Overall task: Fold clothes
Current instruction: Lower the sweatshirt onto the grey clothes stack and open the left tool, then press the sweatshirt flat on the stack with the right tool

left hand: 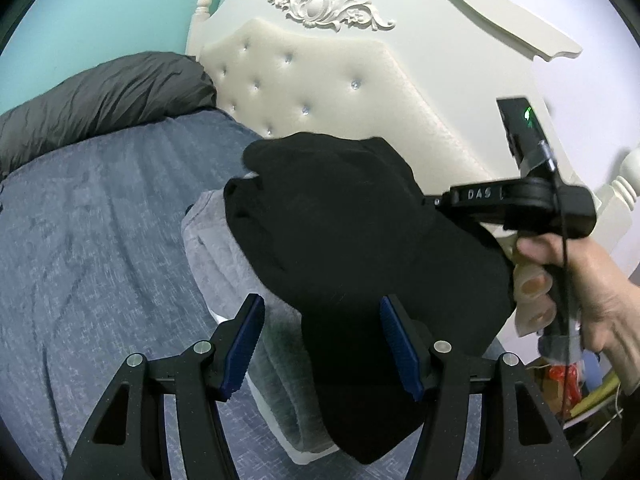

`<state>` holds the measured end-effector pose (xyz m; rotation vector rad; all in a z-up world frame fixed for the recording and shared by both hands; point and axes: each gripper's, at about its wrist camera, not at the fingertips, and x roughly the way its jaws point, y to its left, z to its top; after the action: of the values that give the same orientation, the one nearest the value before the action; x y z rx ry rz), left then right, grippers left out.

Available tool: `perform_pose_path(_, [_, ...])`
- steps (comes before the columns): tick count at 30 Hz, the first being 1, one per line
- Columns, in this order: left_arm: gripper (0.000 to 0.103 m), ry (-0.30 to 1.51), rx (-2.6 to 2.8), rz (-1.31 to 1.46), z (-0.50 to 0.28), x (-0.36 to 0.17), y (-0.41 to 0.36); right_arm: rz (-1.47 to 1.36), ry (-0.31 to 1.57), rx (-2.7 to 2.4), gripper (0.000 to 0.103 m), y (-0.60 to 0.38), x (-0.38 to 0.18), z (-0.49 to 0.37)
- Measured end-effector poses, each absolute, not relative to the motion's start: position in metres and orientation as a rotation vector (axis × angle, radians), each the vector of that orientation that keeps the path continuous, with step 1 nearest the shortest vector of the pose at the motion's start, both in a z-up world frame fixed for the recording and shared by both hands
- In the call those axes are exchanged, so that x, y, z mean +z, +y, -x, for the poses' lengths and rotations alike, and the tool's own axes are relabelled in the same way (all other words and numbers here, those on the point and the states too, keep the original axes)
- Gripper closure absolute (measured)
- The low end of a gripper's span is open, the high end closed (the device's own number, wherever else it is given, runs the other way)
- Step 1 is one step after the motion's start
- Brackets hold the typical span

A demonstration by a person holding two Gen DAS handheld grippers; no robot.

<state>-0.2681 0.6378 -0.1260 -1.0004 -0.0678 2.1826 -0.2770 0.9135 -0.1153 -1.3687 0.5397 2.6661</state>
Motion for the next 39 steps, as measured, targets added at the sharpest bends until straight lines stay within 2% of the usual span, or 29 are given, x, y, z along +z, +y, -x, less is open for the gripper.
perform_pose_path(7, [0.038,-0.067,2.181,0.999,0.264,-0.130,0.644,1.366,0.628,2.586,0.103,0.927,-0.136,0.268])
perform_pose_path(13, [0.039,-0.042,2.190,1.015,0.263,-0.126,0.642,1.308,0.570,2.664,0.103,0.919,-0.120,0.266])
perform_pose_path(28, [0.040,-0.011,2.224,0.989,0.255,-0.116,0.631,1.051,0.215,2.868,0.102,0.871,-0.074,0.167])
perform_pose_path(39, [0.040,0.017,2.222,0.998,0.255,-0.126,0.635,1.027,0.434,2.769,0.103,0.893,-0.126,0.169])
